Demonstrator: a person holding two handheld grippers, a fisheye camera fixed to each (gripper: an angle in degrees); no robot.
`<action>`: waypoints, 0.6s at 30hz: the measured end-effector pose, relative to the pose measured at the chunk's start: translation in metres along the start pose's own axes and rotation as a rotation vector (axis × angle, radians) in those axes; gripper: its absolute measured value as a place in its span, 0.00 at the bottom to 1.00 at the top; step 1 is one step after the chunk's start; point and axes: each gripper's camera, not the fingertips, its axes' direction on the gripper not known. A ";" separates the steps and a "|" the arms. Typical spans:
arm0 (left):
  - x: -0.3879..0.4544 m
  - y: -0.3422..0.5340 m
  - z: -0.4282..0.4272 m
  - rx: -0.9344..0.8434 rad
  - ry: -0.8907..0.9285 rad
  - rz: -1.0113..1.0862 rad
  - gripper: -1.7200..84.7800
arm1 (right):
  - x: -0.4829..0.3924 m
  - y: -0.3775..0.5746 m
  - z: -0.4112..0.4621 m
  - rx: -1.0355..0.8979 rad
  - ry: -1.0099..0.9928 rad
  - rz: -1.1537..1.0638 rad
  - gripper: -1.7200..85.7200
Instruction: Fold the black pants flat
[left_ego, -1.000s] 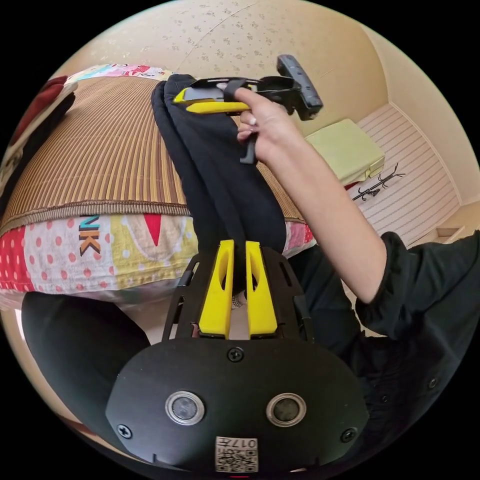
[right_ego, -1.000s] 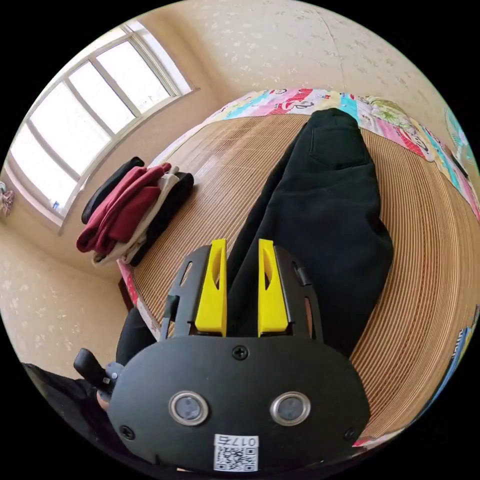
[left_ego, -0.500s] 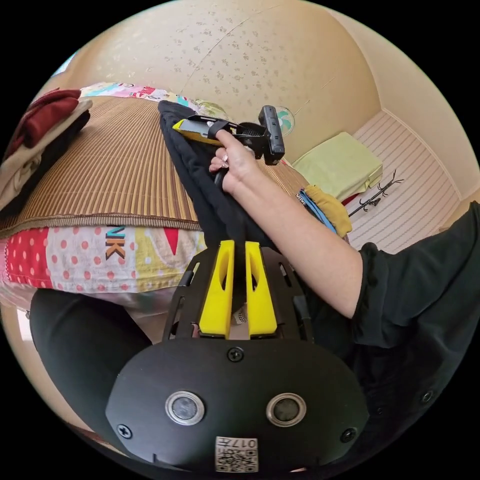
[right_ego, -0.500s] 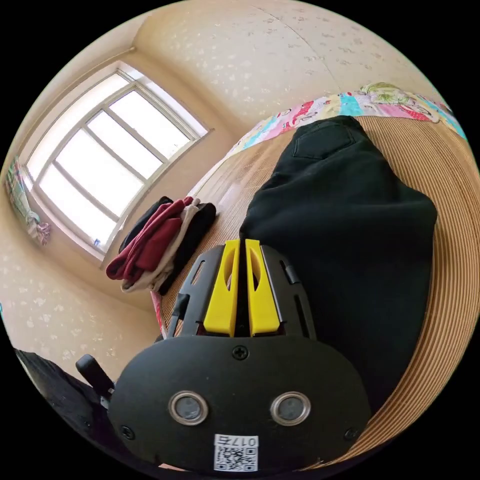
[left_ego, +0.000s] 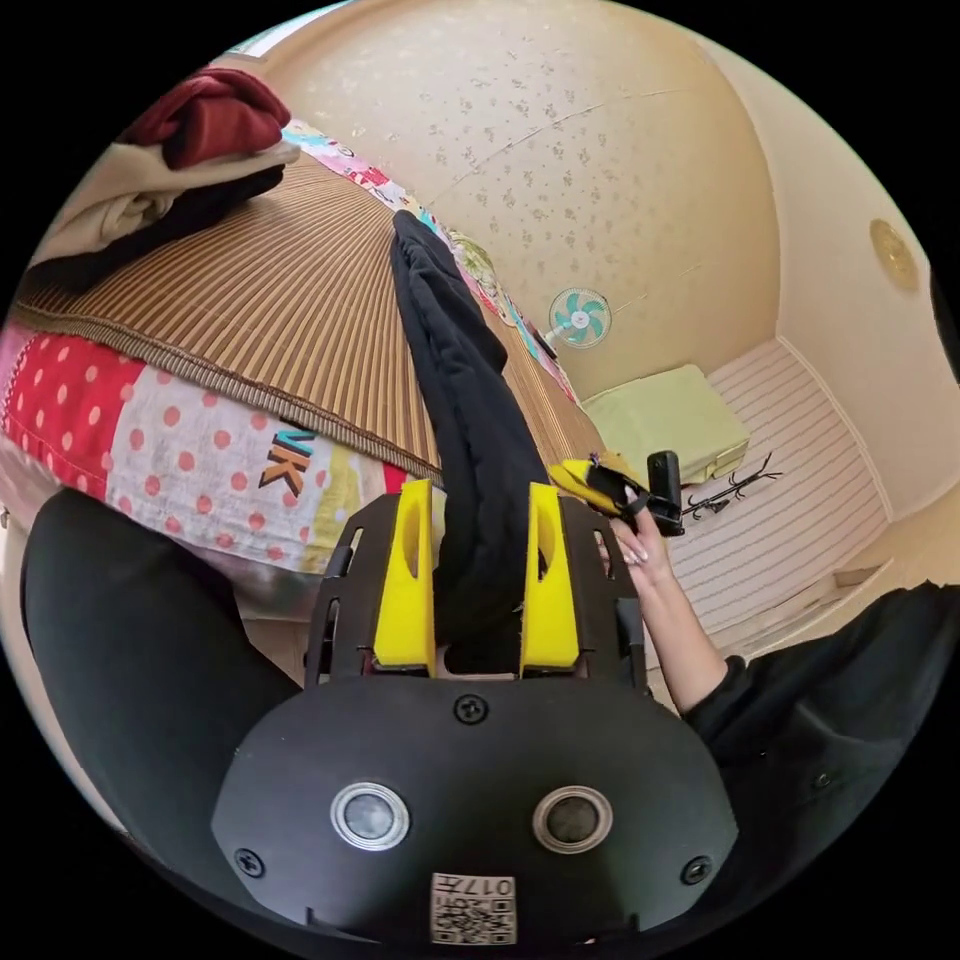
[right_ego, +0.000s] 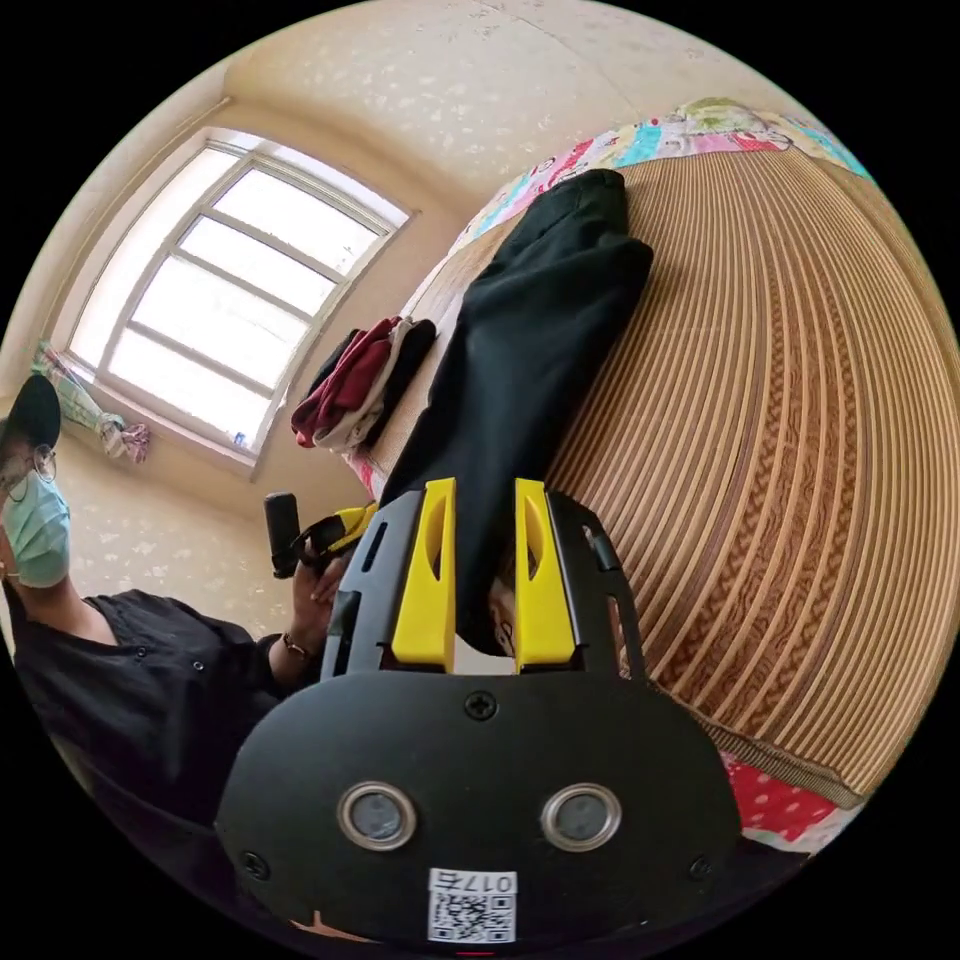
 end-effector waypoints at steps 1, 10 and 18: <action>-0.002 -0.008 0.003 -0.014 0.015 -0.008 0.18 | 0.011 0.011 0.000 -0.010 -0.052 0.035 0.15; -0.008 -0.034 0.024 -0.270 0.006 -0.006 0.08 | 0.017 0.029 0.014 -0.063 -0.078 0.052 0.09; -0.024 -0.027 -0.006 -0.310 0.136 0.002 0.11 | 0.034 0.061 -0.003 -0.037 -0.095 0.025 0.10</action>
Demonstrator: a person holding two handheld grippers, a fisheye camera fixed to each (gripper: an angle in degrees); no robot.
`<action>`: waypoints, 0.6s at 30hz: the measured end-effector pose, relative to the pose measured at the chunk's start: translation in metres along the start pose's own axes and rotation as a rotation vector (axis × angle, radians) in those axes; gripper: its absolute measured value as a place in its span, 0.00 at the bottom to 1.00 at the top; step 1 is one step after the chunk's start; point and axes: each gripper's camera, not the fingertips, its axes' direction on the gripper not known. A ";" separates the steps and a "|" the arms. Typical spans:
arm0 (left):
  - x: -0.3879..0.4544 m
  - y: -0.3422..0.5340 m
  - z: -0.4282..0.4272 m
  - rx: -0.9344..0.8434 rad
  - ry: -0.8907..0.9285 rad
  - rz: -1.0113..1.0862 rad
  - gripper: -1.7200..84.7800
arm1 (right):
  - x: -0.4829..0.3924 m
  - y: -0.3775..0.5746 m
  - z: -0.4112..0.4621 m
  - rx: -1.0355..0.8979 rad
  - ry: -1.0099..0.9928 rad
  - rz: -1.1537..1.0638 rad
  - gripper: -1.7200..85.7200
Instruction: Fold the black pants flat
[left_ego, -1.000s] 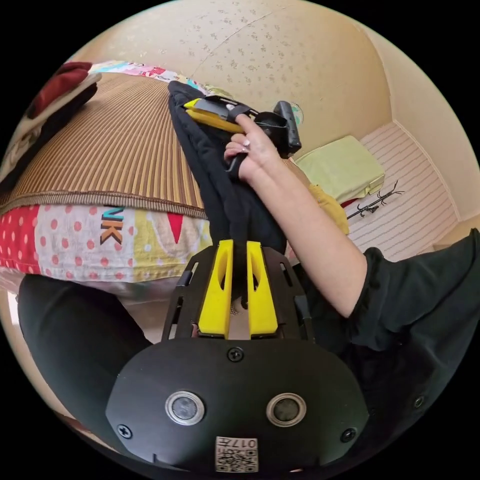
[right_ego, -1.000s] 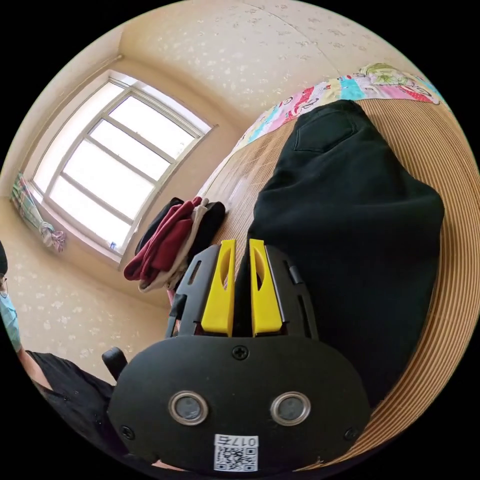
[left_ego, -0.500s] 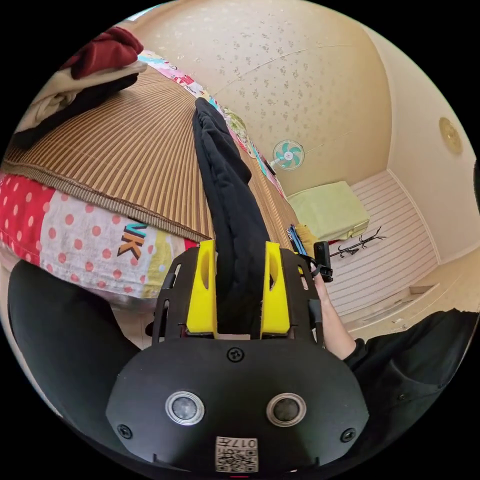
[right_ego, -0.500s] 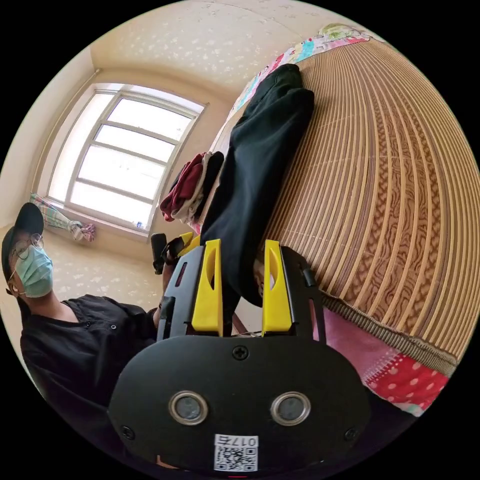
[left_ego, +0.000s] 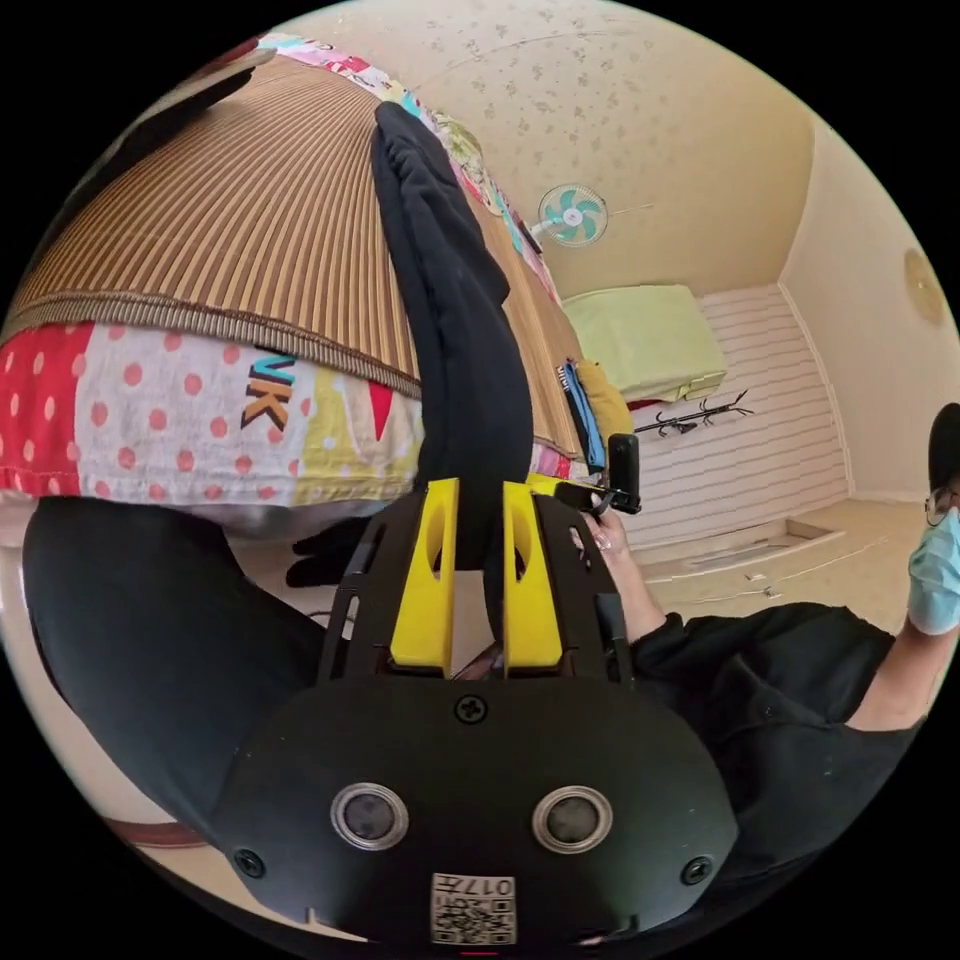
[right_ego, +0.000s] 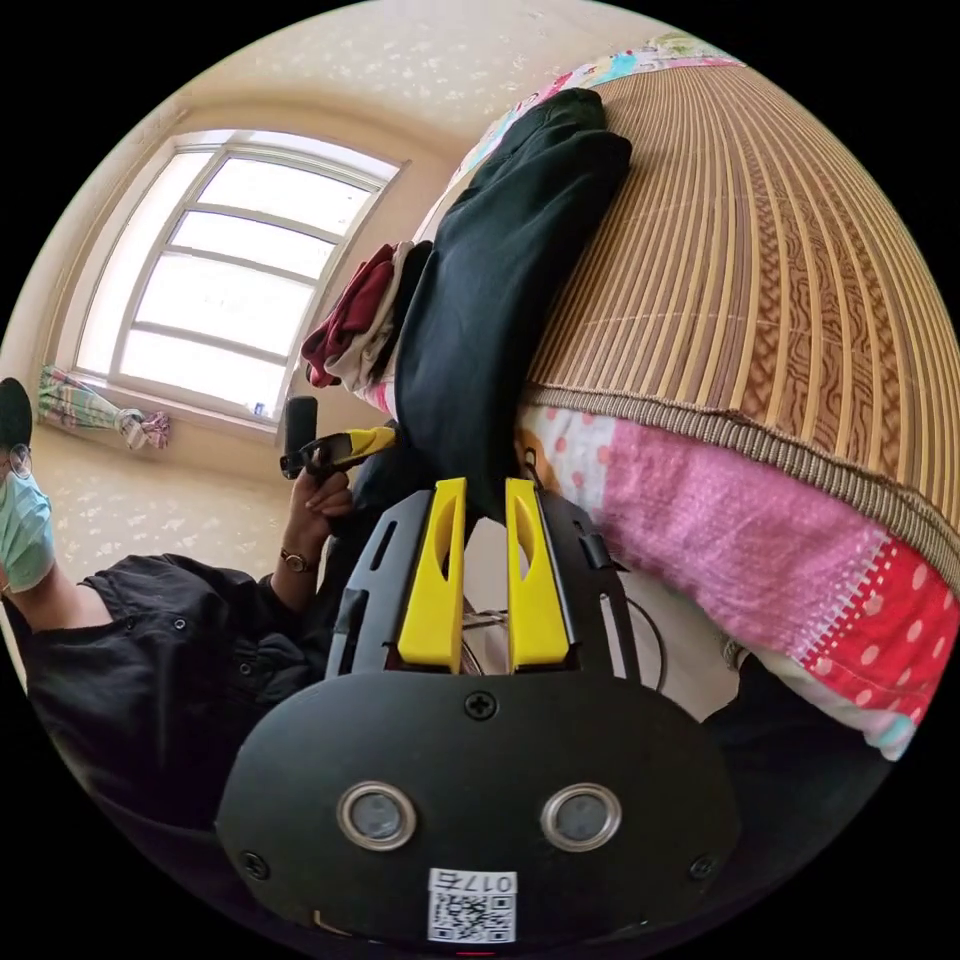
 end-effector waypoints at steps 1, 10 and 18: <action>0.001 -0.005 -0.004 0.023 -0.001 0.014 0.11 | 0.004 -0.001 -0.007 0.047 -0.057 -0.008 0.11; 0.002 -0.026 0.028 -0.053 -0.161 0.090 0.15 | 0.028 -0.011 0.005 0.010 -0.082 -0.025 0.12; 0.009 -0.007 0.013 -0.083 -0.009 0.066 0.10 | -0.006 0.003 0.003 -0.027 -0.174 -0.183 0.05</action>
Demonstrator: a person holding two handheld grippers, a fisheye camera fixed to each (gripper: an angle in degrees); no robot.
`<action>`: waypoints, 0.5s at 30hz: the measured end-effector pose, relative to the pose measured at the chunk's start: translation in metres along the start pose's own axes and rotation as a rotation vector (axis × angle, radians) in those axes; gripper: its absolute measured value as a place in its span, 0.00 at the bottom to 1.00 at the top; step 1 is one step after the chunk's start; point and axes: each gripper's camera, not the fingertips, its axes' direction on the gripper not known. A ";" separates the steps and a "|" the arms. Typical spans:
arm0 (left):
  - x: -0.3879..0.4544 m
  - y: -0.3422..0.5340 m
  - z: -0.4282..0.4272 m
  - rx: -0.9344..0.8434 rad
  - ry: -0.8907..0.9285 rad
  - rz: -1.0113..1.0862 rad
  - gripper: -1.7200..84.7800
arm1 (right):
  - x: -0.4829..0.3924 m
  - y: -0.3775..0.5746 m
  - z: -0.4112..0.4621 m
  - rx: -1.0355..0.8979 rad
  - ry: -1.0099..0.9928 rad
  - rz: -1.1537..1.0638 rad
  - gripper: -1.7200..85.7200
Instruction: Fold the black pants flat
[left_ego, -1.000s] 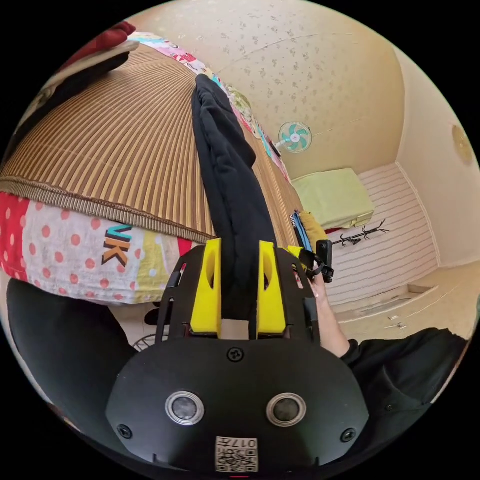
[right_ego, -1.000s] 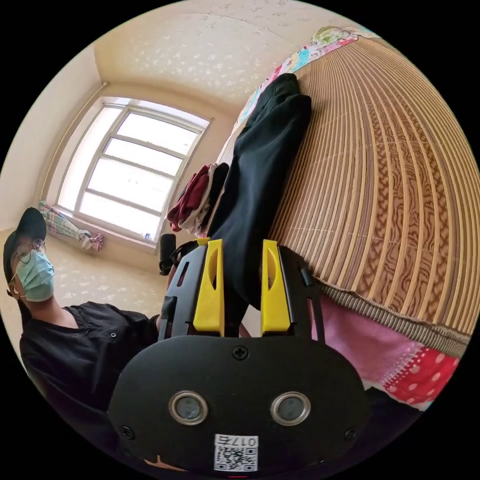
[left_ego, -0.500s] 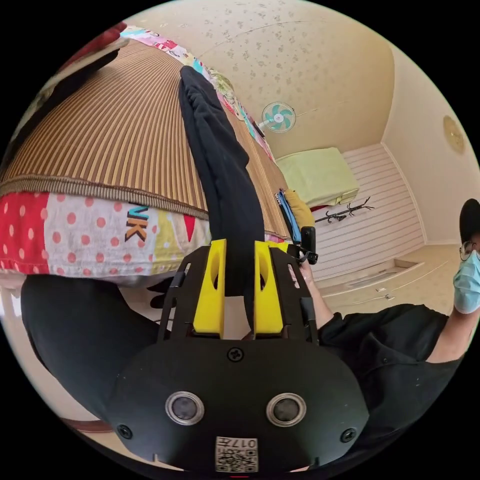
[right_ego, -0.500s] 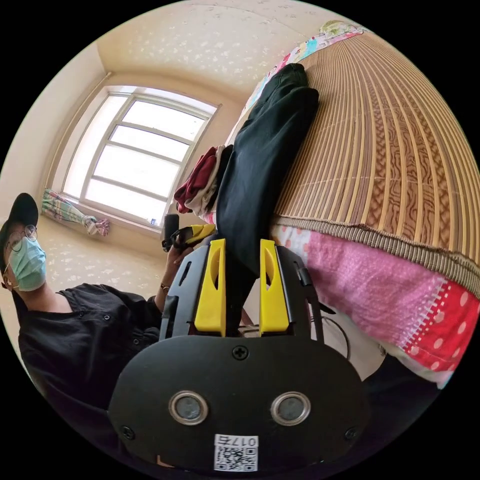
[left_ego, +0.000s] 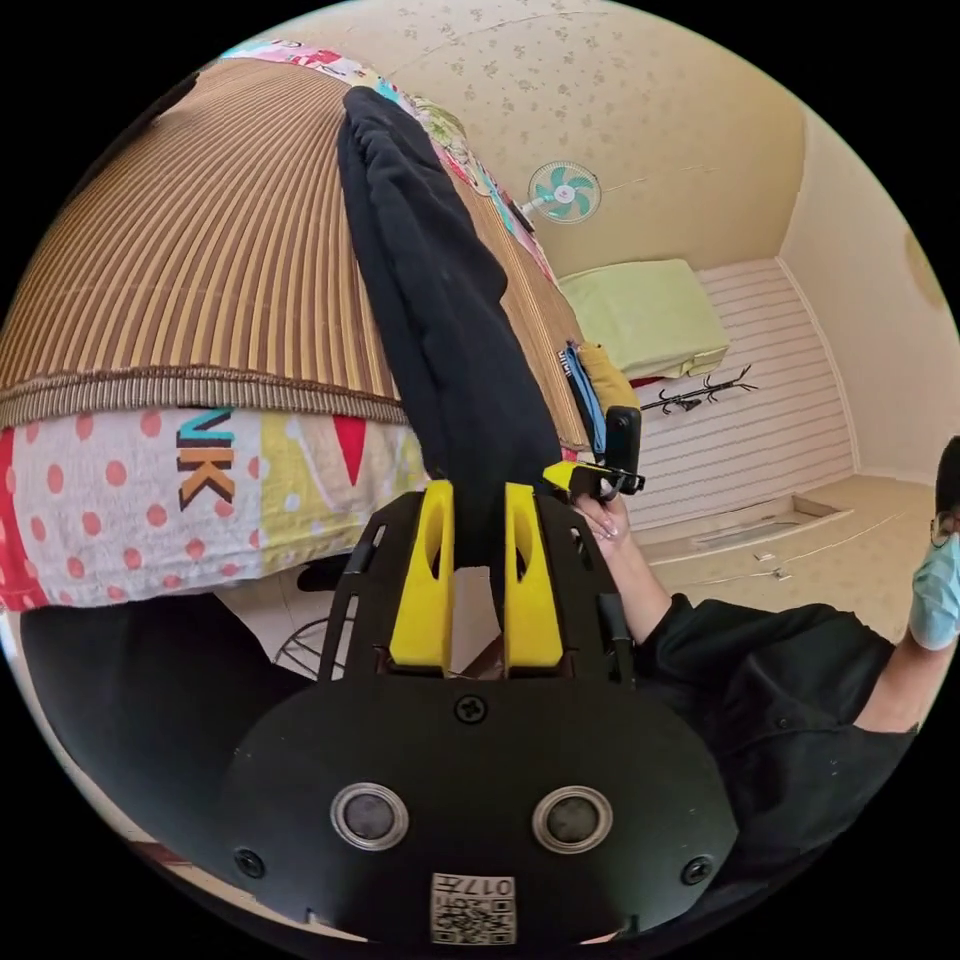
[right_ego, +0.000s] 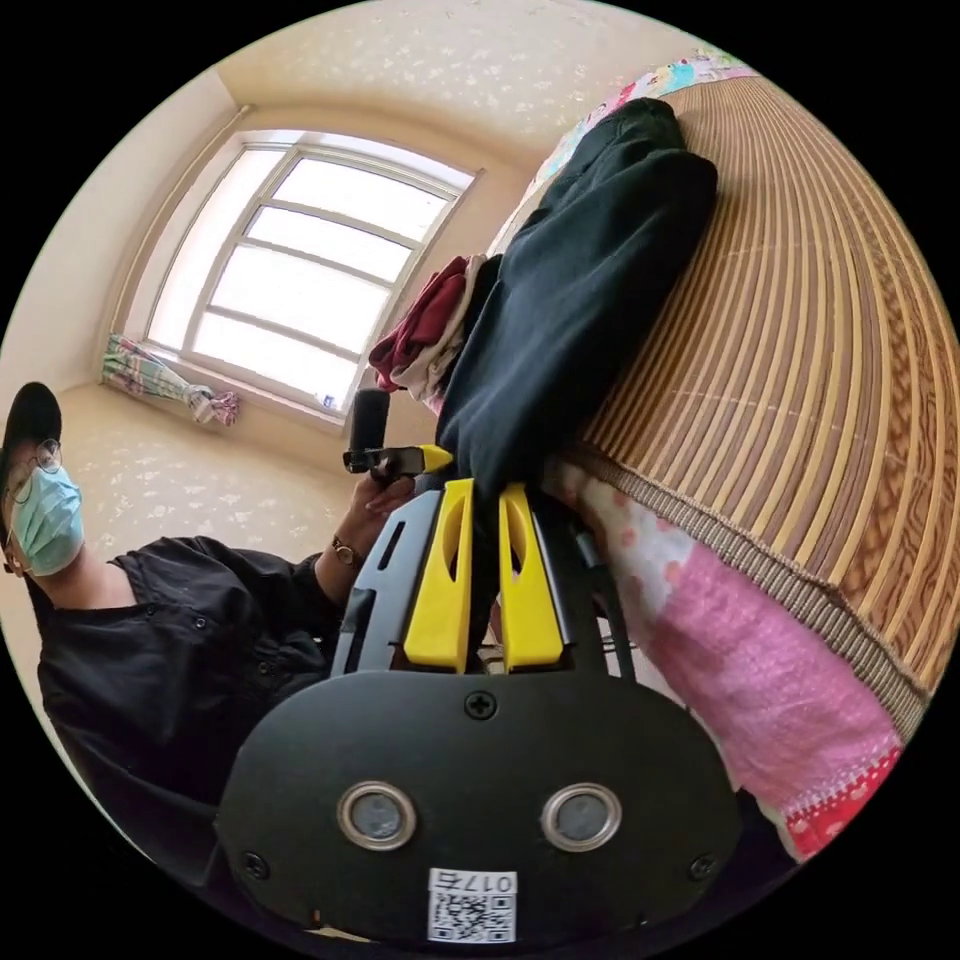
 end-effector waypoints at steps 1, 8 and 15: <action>0.020 0.006 -0.015 0.048 0.033 0.072 0.09 | -0.024 0.003 -0.013 0.051 -0.045 -0.072 0.05; 0.224 0.019 -0.132 0.382 0.064 0.683 0.08 | -0.252 -0.016 -0.110 0.225 -0.006 -0.685 0.03; 0.361 0.000 -0.193 0.602 0.178 0.931 0.08 | -0.398 -0.038 -0.185 0.377 0.015 -0.923 0.03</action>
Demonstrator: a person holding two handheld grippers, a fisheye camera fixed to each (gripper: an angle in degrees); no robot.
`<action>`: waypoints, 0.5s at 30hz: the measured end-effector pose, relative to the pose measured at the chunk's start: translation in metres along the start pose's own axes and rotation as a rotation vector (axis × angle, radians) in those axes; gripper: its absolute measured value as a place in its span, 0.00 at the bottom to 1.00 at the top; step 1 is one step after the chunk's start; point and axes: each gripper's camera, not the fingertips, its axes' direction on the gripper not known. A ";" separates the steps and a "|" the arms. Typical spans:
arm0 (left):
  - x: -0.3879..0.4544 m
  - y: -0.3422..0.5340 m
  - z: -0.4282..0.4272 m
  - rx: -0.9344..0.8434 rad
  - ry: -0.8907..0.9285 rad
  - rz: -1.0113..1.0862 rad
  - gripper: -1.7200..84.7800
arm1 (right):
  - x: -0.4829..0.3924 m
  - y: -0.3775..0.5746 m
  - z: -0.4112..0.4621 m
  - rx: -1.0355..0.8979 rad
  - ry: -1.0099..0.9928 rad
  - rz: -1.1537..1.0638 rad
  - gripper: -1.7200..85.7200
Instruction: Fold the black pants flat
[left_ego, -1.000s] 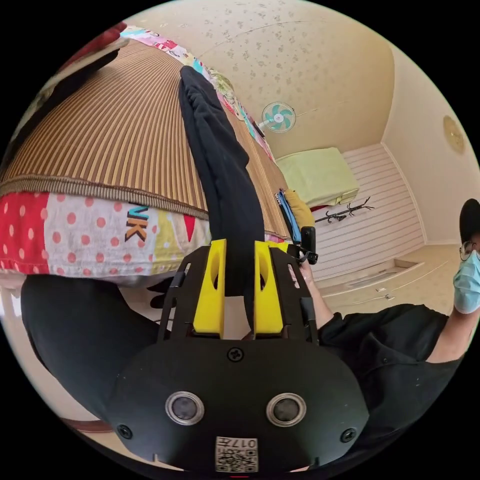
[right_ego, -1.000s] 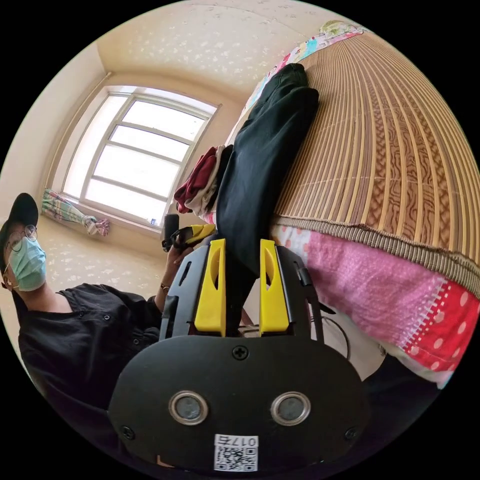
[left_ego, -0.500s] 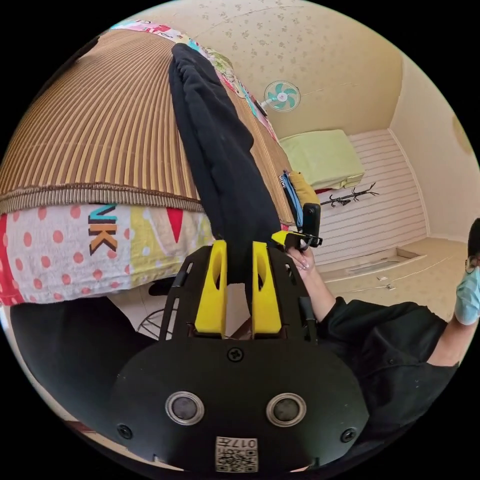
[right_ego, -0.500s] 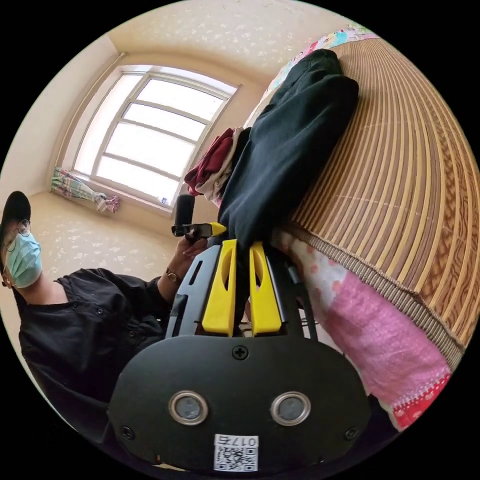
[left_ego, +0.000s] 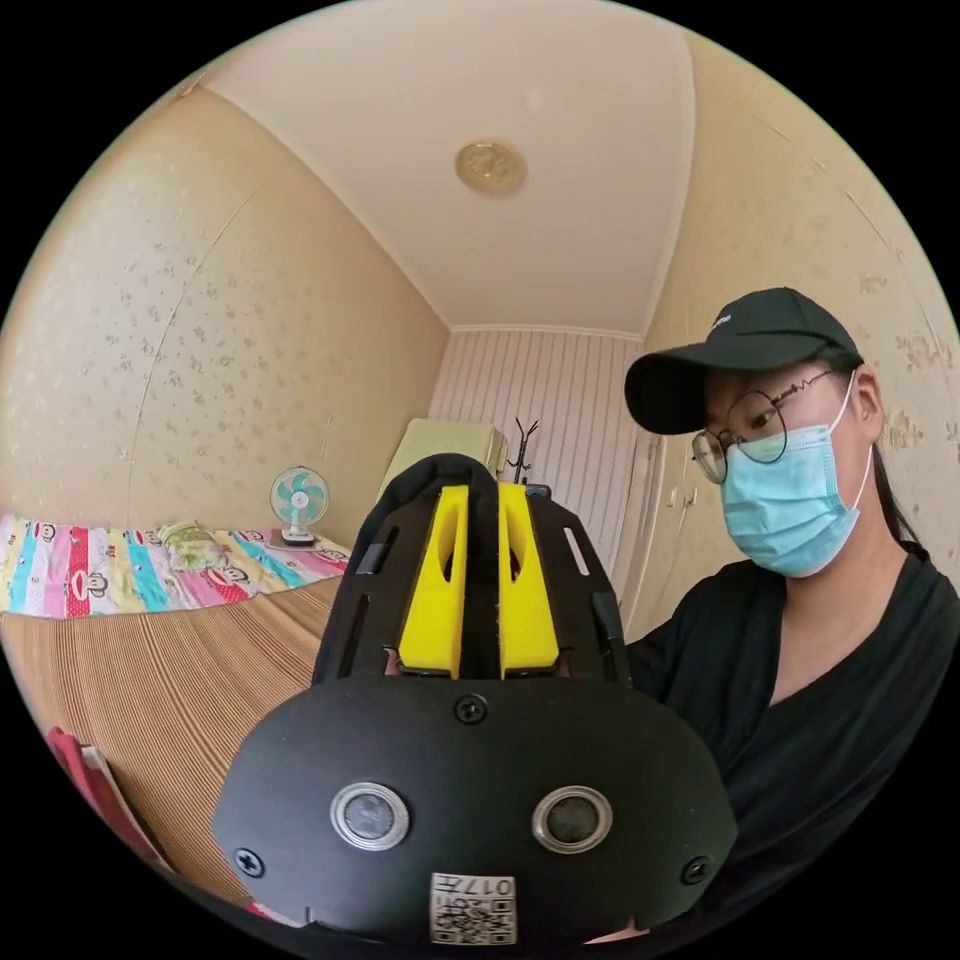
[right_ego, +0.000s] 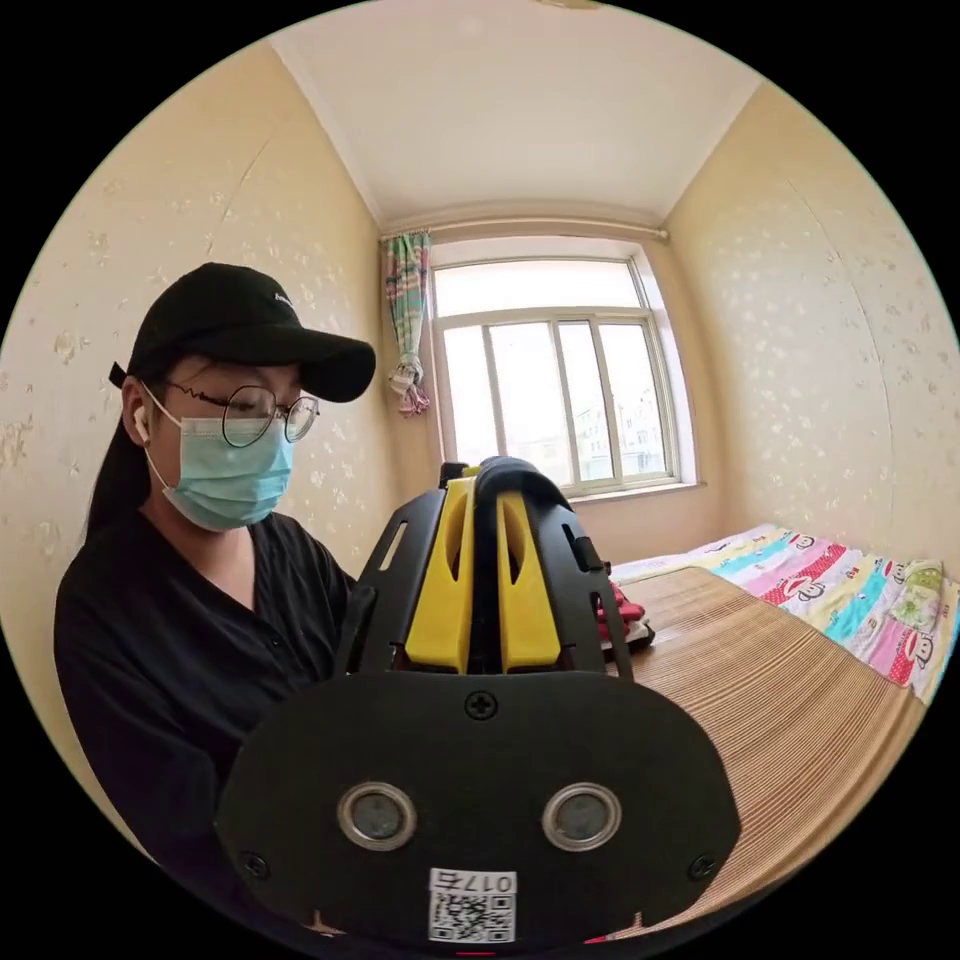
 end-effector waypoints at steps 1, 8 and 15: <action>0.000 -0.016 0.006 0.005 -0.008 -0.023 0.08 | 0.000 -0.014 -0.003 0.004 0.032 0.006 0.03; -0.065 -0.043 0.066 -0.091 -0.181 -0.154 0.08 | 0.104 -0.022 -0.006 -0.034 0.122 0.247 0.03; -0.231 -0.038 0.140 -0.339 -0.248 -0.513 0.08 | 0.230 -0.021 0.039 -0.248 0.474 0.423 0.03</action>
